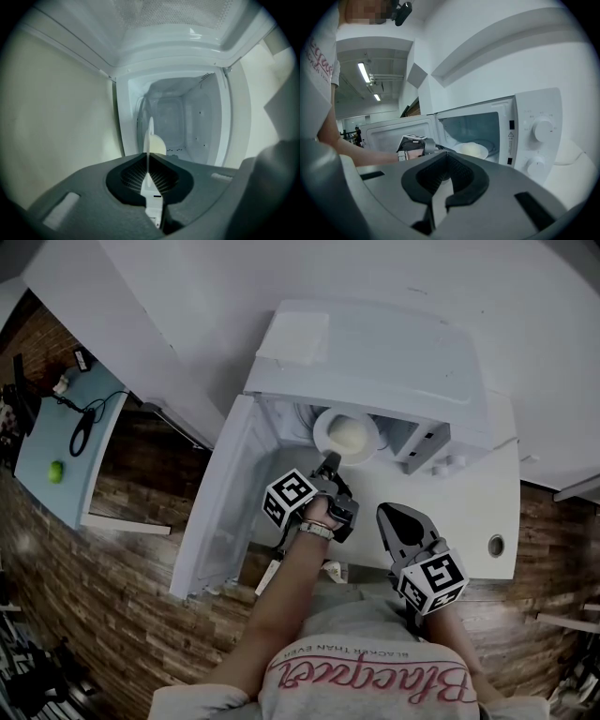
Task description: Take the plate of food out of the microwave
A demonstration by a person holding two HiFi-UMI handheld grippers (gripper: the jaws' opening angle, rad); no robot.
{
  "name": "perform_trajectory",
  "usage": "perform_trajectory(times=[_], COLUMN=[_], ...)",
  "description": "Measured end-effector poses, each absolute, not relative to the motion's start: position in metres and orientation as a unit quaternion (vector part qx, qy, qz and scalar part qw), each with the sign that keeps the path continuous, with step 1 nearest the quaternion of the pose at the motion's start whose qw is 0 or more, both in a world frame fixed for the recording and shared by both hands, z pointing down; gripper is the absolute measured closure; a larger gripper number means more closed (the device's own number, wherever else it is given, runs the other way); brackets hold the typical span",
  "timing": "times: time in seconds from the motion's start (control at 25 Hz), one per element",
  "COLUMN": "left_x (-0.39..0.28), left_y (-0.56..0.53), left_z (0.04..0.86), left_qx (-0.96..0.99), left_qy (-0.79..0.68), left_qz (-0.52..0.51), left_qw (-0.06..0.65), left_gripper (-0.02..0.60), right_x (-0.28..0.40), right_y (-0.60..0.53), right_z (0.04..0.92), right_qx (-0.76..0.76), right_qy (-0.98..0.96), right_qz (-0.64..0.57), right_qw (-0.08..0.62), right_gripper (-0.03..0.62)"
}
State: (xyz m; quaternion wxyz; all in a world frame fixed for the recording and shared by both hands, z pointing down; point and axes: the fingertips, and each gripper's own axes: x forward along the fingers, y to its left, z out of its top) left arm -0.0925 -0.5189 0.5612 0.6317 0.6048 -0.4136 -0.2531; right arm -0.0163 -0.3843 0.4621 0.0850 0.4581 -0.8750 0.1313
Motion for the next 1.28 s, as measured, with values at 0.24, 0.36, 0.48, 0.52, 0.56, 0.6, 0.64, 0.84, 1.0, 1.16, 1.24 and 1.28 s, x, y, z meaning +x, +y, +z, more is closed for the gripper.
perform_trajectory(times=[0.24,0.36,0.48,0.52,0.56,0.6,0.64,0.84,1.0,1.16,1.24,1.28], left_x=[-0.093,-0.095,-0.098,-0.099,-0.099,-0.1,-0.101,-0.106,-0.109,-0.113,-0.113,-0.113], left_y=[-0.511,-0.505,-0.5,-0.498,-0.497,-0.495,-0.493,-0.484,-0.476,-0.468,-0.465,-0.463], left_z=[0.554,0.55,0.547,0.546,0.545,0.544,0.543,0.538,0.537,0.539,0.539,0.538], left_qx=[0.613,0.617,0.619,0.619,0.619,0.619,0.619,0.624,0.623,0.623,0.623,0.623], left_qy=[-0.398,-0.392,-0.389,-0.388,-0.387,-0.385,-0.384,-0.381,-0.378,-0.38,-0.38,-0.379], left_qz=[-0.261,-0.266,-0.268,-0.269,-0.27,-0.271,-0.273,-0.274,-0.278,-0.281,-0.28,-0.281], left_qw=[0.63,0.629,0.627,0.627,0.628,0.628,0.628,0.625,0.625,0.623,0.623,0.624], left_gripper=[0.565,0.565,0.565,0.565,0.565,0.565,0.565,0.565,0.565,0.565,0.565,0.565], right_x=[-0.016,-0.019,-0.023,-0.023,-0.024,-0.025,-0.026,-0.03,-0.027,-0.025,-0.025,-0.025], right_y=[-0.378,-0.373,-0.368,-0.367,-0.366,-0.364,-0.363,-0.36,-0.362,-0.363,-0.362,-0.362], right_z=[0.461,0.46,0.458,0.457,0.456,0.455,0.454,0.452,0.447,0.443,0.443,0.443], right_qx=[0.463,0.46,0.459,0.458,0.457,0.456,0.455,0.451,0.455,0.457,0.458,0.458], right_qy=[-0.873,-0.874,-0.875,-0.876,-0.876,-0.877,-0.878,-0.881,-0.88,-0.88,-0.88,-0.881], right_qz=[0.127,0.124,0.122,0.121,0.12,0.12,0.119,0.11,0.101,0.094,0.092,0.092], right_qw=[0.09,0.092,0.091,0.091,0.091,0.09,0.09,0.09,0.087,0.083,0.083,0.082], right_gripper=[0.582,0.582,0.582,0.582,0.582,0.582,0.582,0.582,0.582,0.582,0.582,0.582])
